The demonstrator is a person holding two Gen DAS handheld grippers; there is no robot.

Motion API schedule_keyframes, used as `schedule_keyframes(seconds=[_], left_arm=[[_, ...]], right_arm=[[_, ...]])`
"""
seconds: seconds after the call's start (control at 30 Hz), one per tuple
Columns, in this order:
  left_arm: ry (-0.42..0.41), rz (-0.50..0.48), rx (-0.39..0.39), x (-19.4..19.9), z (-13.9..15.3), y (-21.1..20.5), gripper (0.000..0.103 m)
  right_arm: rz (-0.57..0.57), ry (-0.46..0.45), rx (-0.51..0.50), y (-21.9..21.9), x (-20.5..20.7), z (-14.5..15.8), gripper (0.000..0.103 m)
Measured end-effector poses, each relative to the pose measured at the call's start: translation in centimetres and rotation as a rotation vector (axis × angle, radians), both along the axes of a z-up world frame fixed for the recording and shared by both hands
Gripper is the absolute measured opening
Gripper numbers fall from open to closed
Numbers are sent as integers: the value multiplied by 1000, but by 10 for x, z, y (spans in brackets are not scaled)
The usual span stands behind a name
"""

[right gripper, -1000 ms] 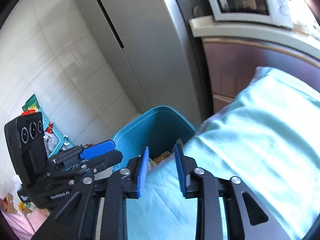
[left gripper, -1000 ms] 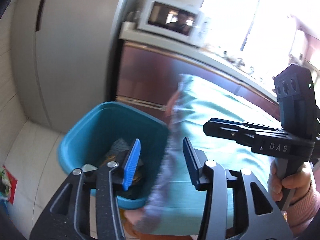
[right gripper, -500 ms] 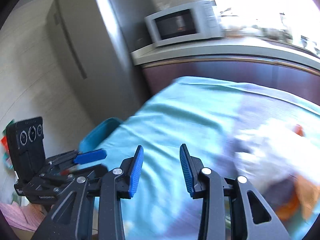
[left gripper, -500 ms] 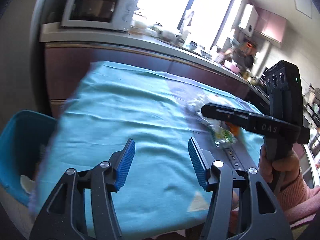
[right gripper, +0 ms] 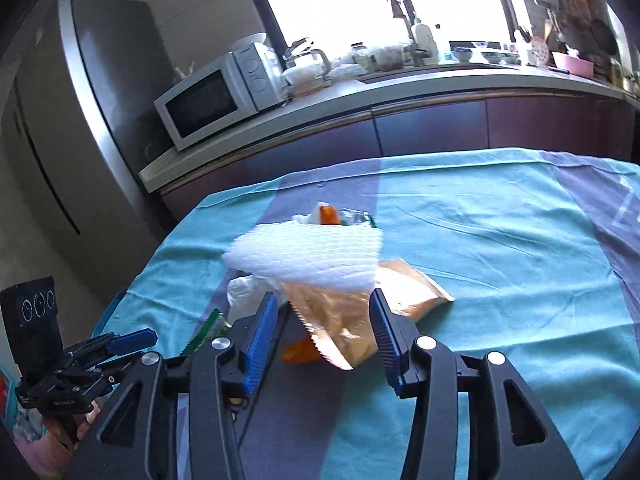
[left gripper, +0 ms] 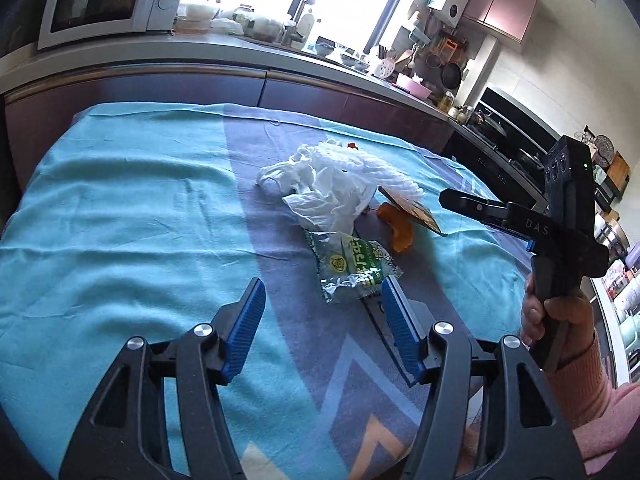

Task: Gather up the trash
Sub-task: 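Move both tools back over the table toward the remaining trash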

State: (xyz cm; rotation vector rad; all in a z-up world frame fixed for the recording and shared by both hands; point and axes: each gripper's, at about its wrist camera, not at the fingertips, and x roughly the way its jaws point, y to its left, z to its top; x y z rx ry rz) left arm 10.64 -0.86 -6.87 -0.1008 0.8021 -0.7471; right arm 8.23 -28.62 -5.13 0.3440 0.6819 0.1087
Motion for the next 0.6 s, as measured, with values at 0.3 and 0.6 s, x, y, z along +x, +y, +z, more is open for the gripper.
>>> schedule_keyframes(seconds=[0.3, 0.6], left_arm=[[82, -29, 45, 18, -16, -30, 62], [153, -35, 8, 34, -24, -37, 56]], right_arm=[[-51, 56, 163, -27, -2, -31, 50], [15, -7, 193, -27, 27, -14, 51]])
